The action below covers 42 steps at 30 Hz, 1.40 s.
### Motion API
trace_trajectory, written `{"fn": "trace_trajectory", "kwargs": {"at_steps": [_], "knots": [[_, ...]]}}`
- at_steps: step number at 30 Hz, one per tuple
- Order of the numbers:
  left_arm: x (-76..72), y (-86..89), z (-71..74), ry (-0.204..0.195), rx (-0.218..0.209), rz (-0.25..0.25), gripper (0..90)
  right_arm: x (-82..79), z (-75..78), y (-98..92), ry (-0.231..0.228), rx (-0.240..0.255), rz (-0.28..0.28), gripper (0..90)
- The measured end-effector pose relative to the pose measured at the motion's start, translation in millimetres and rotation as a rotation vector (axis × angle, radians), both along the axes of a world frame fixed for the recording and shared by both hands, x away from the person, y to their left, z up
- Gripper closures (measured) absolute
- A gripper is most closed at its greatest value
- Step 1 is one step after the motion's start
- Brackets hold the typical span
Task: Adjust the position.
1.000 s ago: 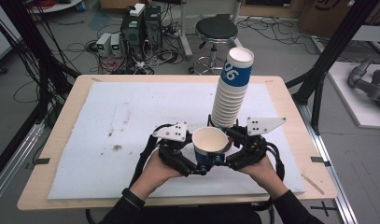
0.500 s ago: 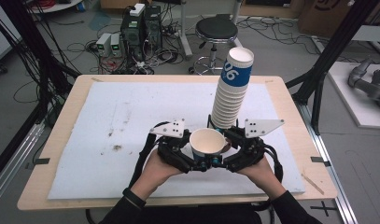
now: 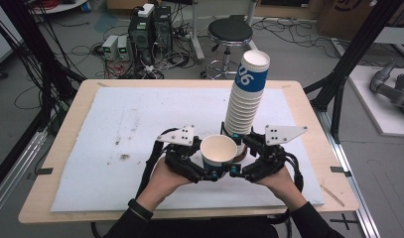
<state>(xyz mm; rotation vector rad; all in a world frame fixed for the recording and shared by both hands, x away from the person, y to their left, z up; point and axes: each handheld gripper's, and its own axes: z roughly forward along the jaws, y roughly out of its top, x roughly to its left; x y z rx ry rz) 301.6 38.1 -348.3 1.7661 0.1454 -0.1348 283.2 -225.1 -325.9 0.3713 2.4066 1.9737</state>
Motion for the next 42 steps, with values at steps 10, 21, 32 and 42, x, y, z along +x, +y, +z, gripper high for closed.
{"fn": "trace_trajectory", "kwargs": {"at_steps": [10,21,32,42], "knots": [[0.9,8.9,7.2,-0.015,-0.013,0.014,24.9,0.7,2.1,-9.9,-0.018,0.007,-0.029,17.9],[0.3,16.5,15.6,-0.031,-0.030,0.027,25.0,1.7,1.7,-17.4,-0.029,-0.001,-0.036,18.0],[-0.3,22.5,22.9,-0.039,-0.048,0.033,25.0,1.7,-2.2,-15.7,-0.028,-0.031,-0.028,17.9],[-1.4,22.0,25.8,-0.040,-0.057,0.033,25.0,1.5,-11.9,-8.0,-0.030,-0.071,-0.025,18.0]]}}
